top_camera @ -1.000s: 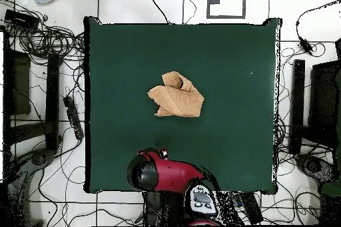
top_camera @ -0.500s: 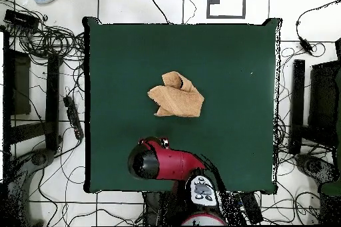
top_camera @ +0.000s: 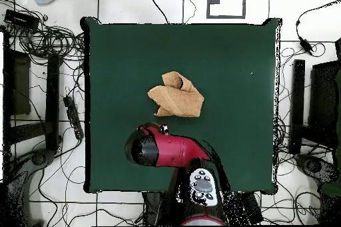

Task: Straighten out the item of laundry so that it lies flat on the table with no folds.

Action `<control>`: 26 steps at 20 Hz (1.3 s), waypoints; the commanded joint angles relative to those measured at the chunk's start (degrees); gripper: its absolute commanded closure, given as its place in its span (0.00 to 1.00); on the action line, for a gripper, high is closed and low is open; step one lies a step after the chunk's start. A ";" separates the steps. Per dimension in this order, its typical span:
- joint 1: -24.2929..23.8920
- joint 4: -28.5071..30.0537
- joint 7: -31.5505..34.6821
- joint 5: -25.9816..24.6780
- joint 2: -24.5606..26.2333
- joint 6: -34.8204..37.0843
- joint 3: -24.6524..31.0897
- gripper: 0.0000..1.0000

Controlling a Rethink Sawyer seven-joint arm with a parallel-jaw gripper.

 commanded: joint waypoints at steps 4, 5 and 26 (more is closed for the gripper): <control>0.89 -9.72 6.44 1.98 -1.57 11.11 5.74 0.00; 0.73 -10.29 6.19 1.87 -1.30 11.24 6.27 0.00; 2.10 -22.93 5.27 -0.54 12.19 6.75 8.71 0.00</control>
